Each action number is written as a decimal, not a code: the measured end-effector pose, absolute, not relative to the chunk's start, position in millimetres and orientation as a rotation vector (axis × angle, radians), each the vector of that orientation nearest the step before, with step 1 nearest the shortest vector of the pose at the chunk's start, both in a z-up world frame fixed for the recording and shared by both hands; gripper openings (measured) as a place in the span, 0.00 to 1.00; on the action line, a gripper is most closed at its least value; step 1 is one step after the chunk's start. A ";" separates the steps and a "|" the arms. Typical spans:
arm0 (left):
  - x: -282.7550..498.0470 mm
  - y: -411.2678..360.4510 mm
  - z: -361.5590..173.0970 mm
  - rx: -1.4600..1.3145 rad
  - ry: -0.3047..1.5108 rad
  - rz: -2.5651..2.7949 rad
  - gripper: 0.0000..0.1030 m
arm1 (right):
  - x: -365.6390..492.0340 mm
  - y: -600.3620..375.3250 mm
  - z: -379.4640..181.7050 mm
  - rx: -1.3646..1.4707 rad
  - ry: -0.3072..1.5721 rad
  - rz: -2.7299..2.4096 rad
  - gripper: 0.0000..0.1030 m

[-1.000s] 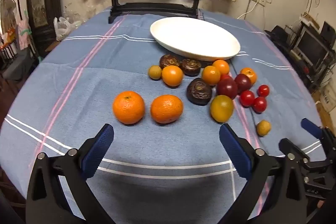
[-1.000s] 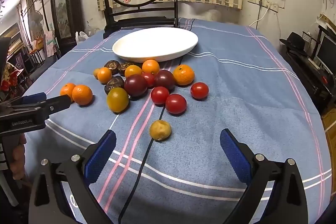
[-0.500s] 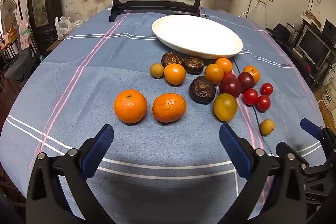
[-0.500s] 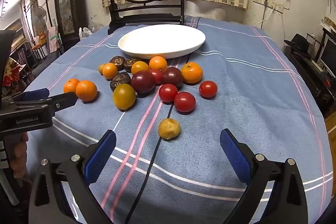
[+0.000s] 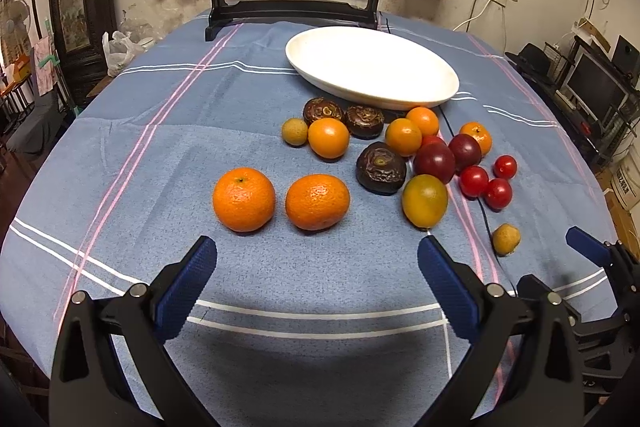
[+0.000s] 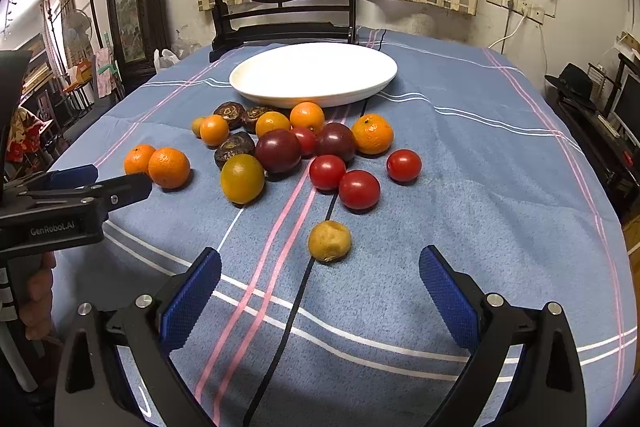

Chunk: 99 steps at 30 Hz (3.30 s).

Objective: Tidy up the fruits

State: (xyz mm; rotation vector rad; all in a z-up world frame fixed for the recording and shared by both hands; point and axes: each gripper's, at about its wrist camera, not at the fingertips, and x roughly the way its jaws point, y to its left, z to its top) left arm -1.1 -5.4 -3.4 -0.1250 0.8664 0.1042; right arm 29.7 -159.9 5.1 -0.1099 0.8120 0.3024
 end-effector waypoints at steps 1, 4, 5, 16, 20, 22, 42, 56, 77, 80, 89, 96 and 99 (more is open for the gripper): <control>-1.1 -5.1 -3.5 -0.126 0.868 0.104 0.96 | 29.5 -160.0 5.2 -0.109 0.811 0.303 0.96; -1.4 -5.2 -3.1 -0.126 0.868 0.104 0.96 | 28.2 -161.0 5.3 -0.107 0.809 0.305 0.96; -1.6 -5.0 -3.1 -0.126 0.868 0.103 0.96 | 27.9 -161.2 5.3 -0.106 0.809 0.305 0.96; -2.9 -6.5 -2.8 -0.124 0.864 0.104 0.96 | 27.7 -161.4 5.1 -0.104 0.811 0.306 0.96; -4.4 -7.3 -2.9 -0.124 0.865 0.107 0.96 | 26.5 -161.3 4.3 -0.104 0.813 0.307 0.96; -5.2 -7.6 -3.0 -0.123 0.868 0.105 0.96 | 26.2 -161.1 3.6 -0.104 0.815 0.308 0.96; -6.2 -8.6 -2.8 -0.122 0.869 0.106 0.96 | 24.5 -160.8 2.4 -0.102 0.817 0.309 0.96; -6.3 -9.2 -3.6 -0.123 0.872 0.108 0.96 | 25.6 -160.6 -1.0 -0.104 0.831 0.314 0.96; 6.3 40.3 -25.6 -0.141 0.896 0.052 0.95 | 32.6 -151.7 -8.0 -0.140 0.867 0.370 0.96; 14.2 42.4 -28.4 -0.103 0.914 0.015 0.80 | 35.6 -155.0 -9.1 -0.124 0.883 0.378 0.96; 42.9 58.7 -45.0 -0.074 0.985 -0.006 0.62 | 42.5 -151.2 -8.3 -0.114 0.903 0.399 0.96; 67.4 64.1 -43.3 -0.092 0.977 -0.036 0.43 | 50.6 -157.1 -6.8 -0.122 0.911 0.362 0.96; 64.5 68.9 -43.8 -0.136 0.962 -0.043 0.43 | 58.5 -158.3 -10.2 -0.136 0.931 0.353 0.76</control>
